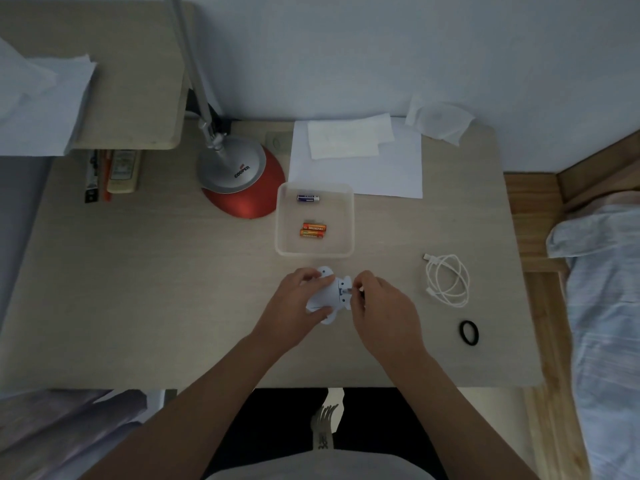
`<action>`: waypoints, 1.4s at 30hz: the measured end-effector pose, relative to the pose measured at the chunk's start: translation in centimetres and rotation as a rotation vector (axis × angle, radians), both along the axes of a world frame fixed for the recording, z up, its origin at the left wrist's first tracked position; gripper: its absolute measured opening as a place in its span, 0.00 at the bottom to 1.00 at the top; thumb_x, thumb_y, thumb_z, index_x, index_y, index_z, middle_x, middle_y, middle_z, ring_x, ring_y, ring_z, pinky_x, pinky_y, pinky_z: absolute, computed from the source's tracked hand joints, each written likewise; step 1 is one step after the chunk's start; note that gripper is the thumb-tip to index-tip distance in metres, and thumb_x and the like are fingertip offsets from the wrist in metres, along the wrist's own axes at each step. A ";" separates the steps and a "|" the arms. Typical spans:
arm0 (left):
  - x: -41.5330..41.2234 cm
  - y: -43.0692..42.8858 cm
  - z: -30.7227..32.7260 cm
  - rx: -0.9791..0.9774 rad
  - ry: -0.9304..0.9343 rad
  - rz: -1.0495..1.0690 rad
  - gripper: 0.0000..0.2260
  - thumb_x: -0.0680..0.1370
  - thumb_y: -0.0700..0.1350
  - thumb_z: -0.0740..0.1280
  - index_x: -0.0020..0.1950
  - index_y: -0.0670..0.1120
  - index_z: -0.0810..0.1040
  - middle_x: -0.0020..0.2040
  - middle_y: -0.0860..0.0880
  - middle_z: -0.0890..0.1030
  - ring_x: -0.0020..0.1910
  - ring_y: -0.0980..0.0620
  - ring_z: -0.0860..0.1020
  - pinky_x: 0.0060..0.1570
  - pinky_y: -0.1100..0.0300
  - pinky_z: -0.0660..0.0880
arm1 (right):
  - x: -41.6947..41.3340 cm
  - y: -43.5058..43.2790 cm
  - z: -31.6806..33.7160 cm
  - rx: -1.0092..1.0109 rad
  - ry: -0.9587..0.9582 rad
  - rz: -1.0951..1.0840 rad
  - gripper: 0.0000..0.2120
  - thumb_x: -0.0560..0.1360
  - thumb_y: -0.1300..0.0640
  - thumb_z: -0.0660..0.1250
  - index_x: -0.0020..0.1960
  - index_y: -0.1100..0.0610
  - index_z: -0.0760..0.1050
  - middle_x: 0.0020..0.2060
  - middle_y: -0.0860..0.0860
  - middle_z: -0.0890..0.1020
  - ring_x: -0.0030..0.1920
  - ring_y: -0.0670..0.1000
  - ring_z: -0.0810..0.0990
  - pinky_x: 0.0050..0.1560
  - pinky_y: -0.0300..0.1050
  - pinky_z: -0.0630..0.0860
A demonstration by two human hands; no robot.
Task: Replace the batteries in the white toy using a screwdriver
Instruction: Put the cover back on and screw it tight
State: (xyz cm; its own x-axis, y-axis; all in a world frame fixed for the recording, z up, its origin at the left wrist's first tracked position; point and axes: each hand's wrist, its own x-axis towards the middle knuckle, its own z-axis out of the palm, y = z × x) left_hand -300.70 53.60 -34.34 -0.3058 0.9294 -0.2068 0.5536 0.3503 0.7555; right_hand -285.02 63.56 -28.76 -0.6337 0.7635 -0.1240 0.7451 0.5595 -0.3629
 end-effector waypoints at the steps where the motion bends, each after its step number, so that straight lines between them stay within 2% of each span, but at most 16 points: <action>1: 0.0 0.0 0.0 0.001 0.001 -0.001 0.25 0.75 0.48 0.74 0.71 0.52 0.75 0.67 0.53 0.72 0.66 0.52 0.70 0.66 0.57 0.67 | 0.0 0.1 0.1 -0.017 0.009 0.004 0.05 0.79 0.54 0.60 0.47 0.54 0.72 0.34 0.50 0.77 0.31 0.54 0.76 0.30 0.47 0.69; 7: -0.1 0.0 0.0 0.000 0.004 -0.014 0.25 0.75 0.48 0.74 0.72 0.53 0.74 0.66 0.54 0.72 0.66 0.53 0.70 0.66 0.58 0.67 | 1.0 1.0 1.4 -0.077 0.184 -0.088 0.02 0.76 0.57 0.66 0.46 0.53 0.73 0.37 0.49 0.78 0.35 0.52 0.76 0.35 0.50 0.74; 12: -0.2 0.0 0.2 -0.001 0.000 -0.026 0.25 0.75 0.47 0.74 0.72 0.53 0.74 0.65 0.54 0.72 0.65 0.53 0.70 0.65 0.58 0.68 | 3.1 1.7 0.0 -0.057 0.172 -0.216 0.06 0.74 0.59 0.69 0.43 0.52 0.72 0.35 0.47 0.77 0.36 0.50 0.75 0.36 0.49 0.74; 20: -0.5 0.2 0.5 -0.011 0.004 -0.048 0.25 0.74 0.47 0.74 0.71 0.53 0.75 0.65 0.53 0.72 0.65 0.53 0.71 0.65 0.59 0.68 | 4.1 2.0 -4.1 -0.178 0.159 -0.395 0.07 0.72 0.58 0.72 0.42 0.52 0.73 0.37 0.47 0.78 0.35 0.48 0.77 0.38 0.45 0.73; 26: -0.6 0.2 0.6 -0.011 -0.007 -0.046 0.25 0.74 0.47 0.75 0.70 0.54 0.76 0.64 0.54 0.72 0.65 0.53 0.71 0.65 0.59 0.69 | 4.4 1.9 -6.3 -0.223 0.148 -0.415 0.07 0.72 0.59 0.71 0.42 0.52 0.72 0.35 0.48 0.77 0.36 0.50 0.76 0.37 0.45 0.70; 31: -0.6 0.2 0.7 -0.011 -0.013 -0.050 0.25 0.74 0.46 0.75 0.70 0.54 0.75 0.64 0.54 0.72 0.65 0.55 0.71 0.65 0.60 0.70 | 4.7 1.8 -7.1 -0.186 0.182 -0.381 0.09 0.71 0.60 0.72 0.42 0.54 0.72 0.36 0.48 0.74 0.36 0.49 0.72 0.37 0.44 0.66; 36: -0.6 0.2 0.7 -0.015 -0.003 -0.056 0.25 0.73 0.47 0.75 0.70 0.54 0.75 0.64 0.55 0.72 0.65 0.56 0.71 0.64 0.61 0.70 | 4.7 1.7 -7.3 -0.165 0.202 -0.367 0.08 0.71 0.60 0.73 0.42 0.54 0.73 0.37 0.48 0.74 0.37 0.52 0.74 0.37 0.46 0.69; 42: -0.8 0.3 0.8 -0.028 0.020 -0.073 0.25 0.74 0.48 0.75 0.70 0.55 0.75 0.64 0.56 0.71 0.65 0.56 0.71 0.63 0.63 0.68 | 4.7 1.9 -7.3 -0.178 0.202 -0.364 0.09 0.71 0.59 0.73 0.42 0.54 0.72 0.37 0.47 0.74 0.38 0.51 0.74 0.37 0.44 0.67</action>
State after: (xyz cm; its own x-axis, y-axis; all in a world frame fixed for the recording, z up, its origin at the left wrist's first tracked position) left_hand -301.46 53.87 -33.51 -0.2413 0.9434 -0.2274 0.5937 0.3289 0.7344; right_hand -280.29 65.46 -36.02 -0.3530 0.9191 -0.1752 0.7864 0.1900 -0.5878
